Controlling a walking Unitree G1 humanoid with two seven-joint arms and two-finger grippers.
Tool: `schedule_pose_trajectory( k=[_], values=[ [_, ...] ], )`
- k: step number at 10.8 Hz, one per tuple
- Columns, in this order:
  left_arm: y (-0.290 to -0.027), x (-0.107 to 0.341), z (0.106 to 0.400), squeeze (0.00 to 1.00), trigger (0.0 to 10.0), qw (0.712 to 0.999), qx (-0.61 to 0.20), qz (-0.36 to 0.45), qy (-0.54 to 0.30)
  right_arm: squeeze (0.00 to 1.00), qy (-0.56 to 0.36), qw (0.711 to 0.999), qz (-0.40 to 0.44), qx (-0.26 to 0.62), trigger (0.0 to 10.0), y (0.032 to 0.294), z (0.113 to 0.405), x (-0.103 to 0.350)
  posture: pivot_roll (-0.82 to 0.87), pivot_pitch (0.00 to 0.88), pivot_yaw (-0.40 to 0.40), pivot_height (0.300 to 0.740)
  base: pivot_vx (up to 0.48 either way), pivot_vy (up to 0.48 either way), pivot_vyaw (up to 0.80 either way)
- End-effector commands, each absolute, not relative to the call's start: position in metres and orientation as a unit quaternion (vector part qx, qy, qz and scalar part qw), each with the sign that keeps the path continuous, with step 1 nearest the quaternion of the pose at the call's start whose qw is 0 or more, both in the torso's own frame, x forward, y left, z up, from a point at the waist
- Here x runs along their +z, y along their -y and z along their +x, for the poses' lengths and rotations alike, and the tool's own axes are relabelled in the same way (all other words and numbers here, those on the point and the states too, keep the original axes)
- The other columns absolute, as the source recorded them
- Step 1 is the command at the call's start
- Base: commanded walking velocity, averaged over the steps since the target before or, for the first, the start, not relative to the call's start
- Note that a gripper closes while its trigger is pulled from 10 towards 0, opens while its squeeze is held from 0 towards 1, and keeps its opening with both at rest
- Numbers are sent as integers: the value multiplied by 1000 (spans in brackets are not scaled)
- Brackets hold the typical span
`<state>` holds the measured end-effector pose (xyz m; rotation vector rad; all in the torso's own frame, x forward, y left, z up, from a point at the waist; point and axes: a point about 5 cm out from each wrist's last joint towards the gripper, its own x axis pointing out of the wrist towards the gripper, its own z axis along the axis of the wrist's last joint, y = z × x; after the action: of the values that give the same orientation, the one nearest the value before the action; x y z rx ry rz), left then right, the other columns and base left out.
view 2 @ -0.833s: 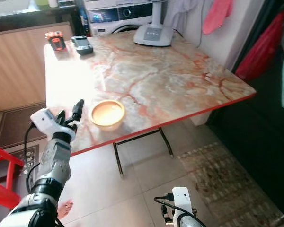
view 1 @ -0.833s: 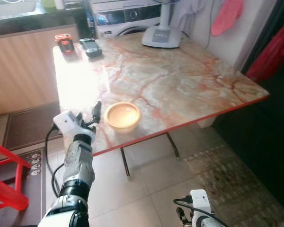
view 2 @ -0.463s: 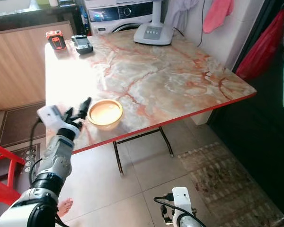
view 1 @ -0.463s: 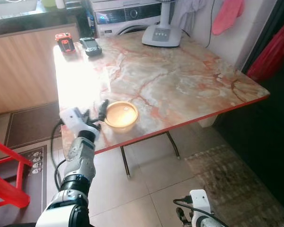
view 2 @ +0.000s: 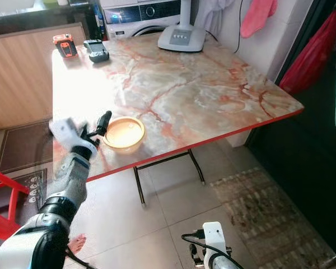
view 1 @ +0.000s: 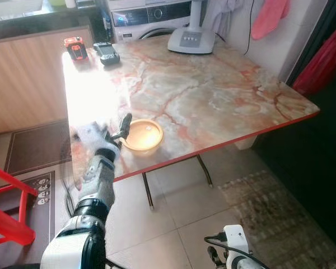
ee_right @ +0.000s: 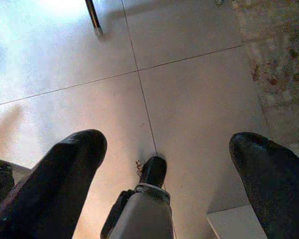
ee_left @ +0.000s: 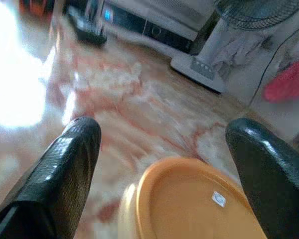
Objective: Restocking fridge
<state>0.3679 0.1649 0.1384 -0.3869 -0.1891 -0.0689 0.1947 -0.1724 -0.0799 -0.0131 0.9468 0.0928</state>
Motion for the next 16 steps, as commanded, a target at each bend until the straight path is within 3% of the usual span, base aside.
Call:
schedule_pose_trajectory(
  k=[1, 4, 7, 10, 12, 15, 16],
  values=[
    [-168, 150, 363, 0, 10000, 981, -18, -132, 139, 0, -460, 886, -8, 46, 10000, 172, 192, -81, 104, 62, 13, 740, 0, 0, 0],
    [-170, 170, 361, 0, 10000, 979, -11, -62, 195, 0, -460, 887, -8, 49, 10000, 171, 193, -81, 112, 76, 15, 740, 280, 0, 0],
    [-162, 172, 360, 0, 10000, 979, -16, -45, 200, 0, -460, 887, -7, 47, 10000, 171, 193, -81, 108, 79, 15, 740, 311, 0, 0],
    [-156, 169, 358, 0, 10000, 978, -34, -41, 199, 0, -460, 887, -8, 48, 10000, 171, 193, -81, 111, 83, 15, 740, 0, 0, 0],
    [-151, 162, 354, 0, 10000, 980, -42, -43, 188, 0, -460, 887, -8, 46, 10000, 172, 193, -81, 112, 83, 15, 740, 0, 0, 0],
    [-133, 136, 341, 0, 10000, 983, -93, 27, 153, 0, -460, 887, -13, 43, 10000, 172, 193, -81, 125, 83, 13, 740, 0, 0, 0],
    [-137, 119, 340, 0, 10000, 990, -77, -40, 107, 0, -459, 887, -14, 42, 10000, 172, 193, -81, 122, 85, 15, 740, 0, 0, 0]
  ],
)
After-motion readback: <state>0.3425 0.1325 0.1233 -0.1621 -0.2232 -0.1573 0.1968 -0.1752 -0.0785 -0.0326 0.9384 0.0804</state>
